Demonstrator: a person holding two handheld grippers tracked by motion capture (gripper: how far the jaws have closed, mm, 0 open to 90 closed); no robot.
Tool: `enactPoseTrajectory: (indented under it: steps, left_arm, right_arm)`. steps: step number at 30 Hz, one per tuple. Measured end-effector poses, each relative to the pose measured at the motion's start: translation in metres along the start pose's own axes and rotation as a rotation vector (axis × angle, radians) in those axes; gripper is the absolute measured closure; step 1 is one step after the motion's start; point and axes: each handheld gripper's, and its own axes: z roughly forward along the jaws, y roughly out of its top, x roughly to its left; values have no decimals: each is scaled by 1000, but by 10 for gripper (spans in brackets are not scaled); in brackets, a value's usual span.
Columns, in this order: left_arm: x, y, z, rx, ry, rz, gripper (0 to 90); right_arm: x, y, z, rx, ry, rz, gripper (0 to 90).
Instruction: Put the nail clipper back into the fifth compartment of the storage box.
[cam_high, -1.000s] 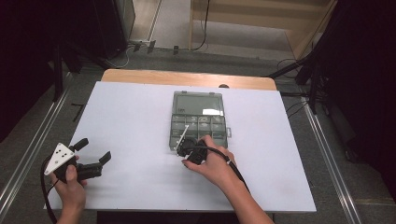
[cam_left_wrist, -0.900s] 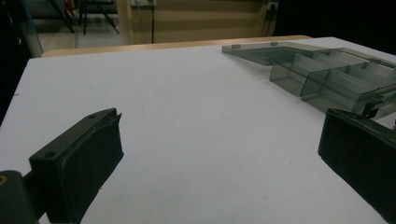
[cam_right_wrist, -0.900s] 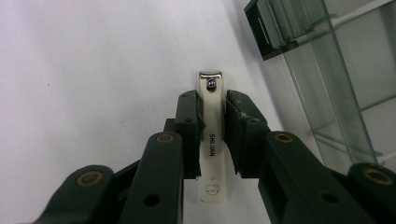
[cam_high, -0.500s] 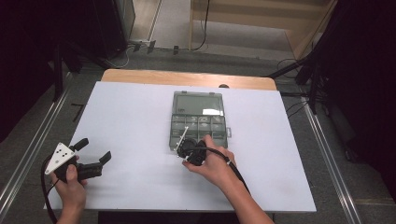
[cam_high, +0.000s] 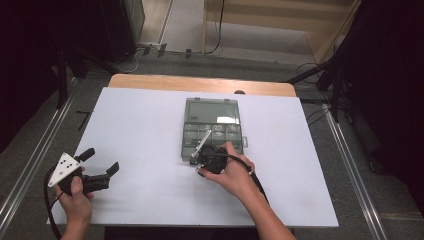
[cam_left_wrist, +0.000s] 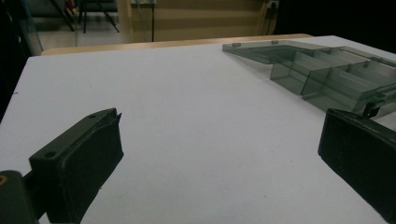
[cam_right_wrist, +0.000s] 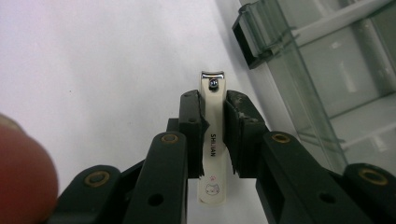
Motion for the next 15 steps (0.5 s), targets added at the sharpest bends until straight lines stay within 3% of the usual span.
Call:
enactPoseTrajectory:
  steps: [7, 15]
  left_arm:
    - [0, 0, 0, 3, -1, 3, 0]
    - [0, 0, 0, 2, -2, 4, 0]
  right_arm:
    - [-6, -4, -15, -62, 18, 12, 790]
    - [-12, -3, -27, -90, 20, 20, 790]
